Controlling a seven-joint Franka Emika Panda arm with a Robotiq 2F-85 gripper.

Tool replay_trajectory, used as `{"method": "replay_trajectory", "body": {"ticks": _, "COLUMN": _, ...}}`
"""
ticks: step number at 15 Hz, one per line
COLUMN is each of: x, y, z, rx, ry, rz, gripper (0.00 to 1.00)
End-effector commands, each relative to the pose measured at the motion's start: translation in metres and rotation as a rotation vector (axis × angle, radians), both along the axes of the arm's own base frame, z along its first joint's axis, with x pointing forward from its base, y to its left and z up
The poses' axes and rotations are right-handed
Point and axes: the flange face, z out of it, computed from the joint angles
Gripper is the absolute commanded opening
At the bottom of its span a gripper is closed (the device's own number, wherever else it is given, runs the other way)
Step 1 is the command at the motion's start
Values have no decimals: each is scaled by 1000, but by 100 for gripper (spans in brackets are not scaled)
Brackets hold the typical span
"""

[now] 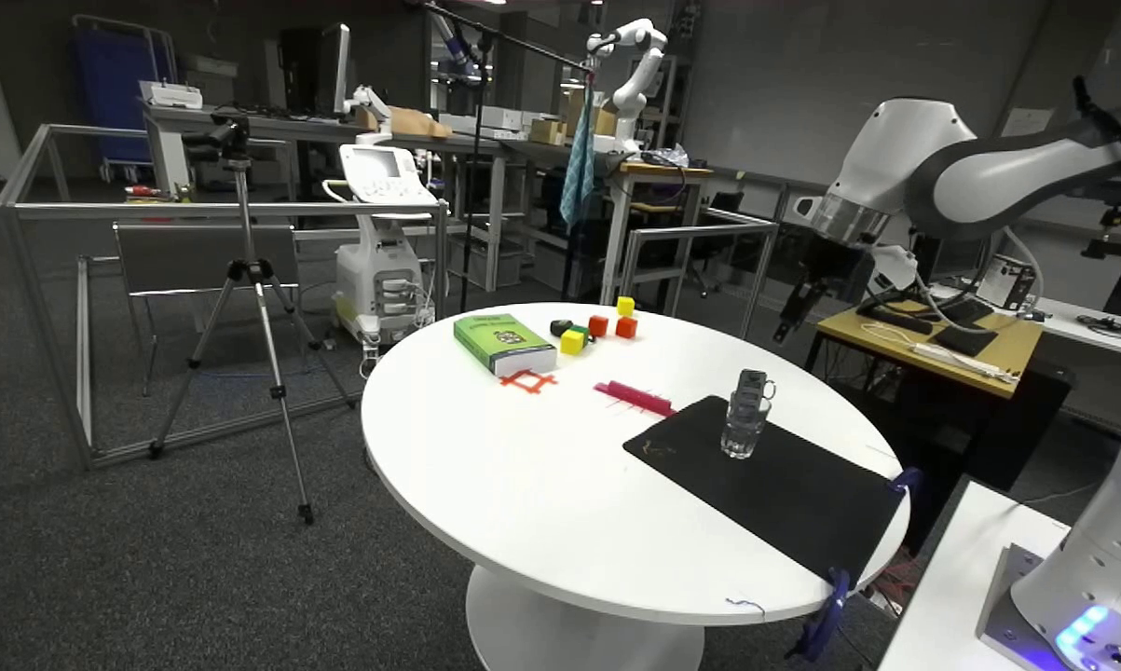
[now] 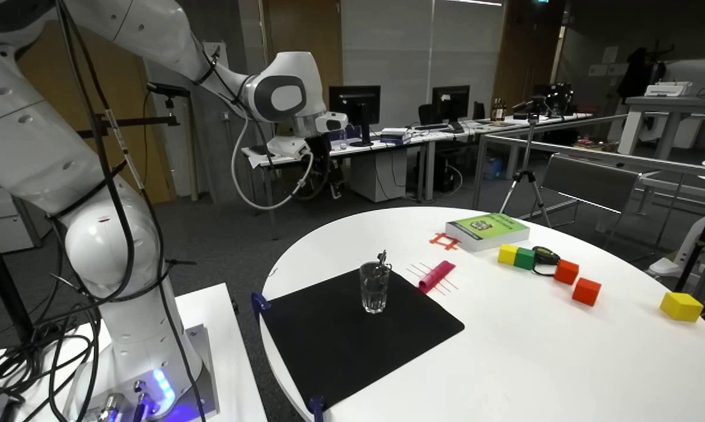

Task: Take the grey object out of the glass cup

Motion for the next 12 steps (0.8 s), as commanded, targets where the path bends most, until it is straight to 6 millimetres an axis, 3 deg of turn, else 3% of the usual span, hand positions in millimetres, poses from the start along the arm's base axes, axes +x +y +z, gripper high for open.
{"method": "replay_trajectory", "body": {"ticks": 1, "x": 44, "y": -36, "z": -11, "rx": -75, "ry": -89, "rz": 10, "gripper": 100}}
{"method": "replay_trajectory", "body": {"ticks": 6, "x": 80, "y": -64, "z": -29, "rx": -72, "ry": 10, "rz": -24, "gripper": 100}}
{"method": "replay_trajectory", "body": {"ticks": 7, "x": 63, "y": -59, "z": -32, "rx": -82, "ry": -33, "rz": -41, "gripper": 100}}
{"method": "replay_trajectory", "body": {"ticks": 10, "x": 76, "y": -63, "z": -37, "rx": -82, "ry": 3, "rz": -42, "gripper": 100}}
{"method": "replay_trajectory", "body": {"ticks": 12, "x": 71, "y": -58, "z": -38, "rx": -102, "ry": 2, "rz": 13, "gripper": 100}}
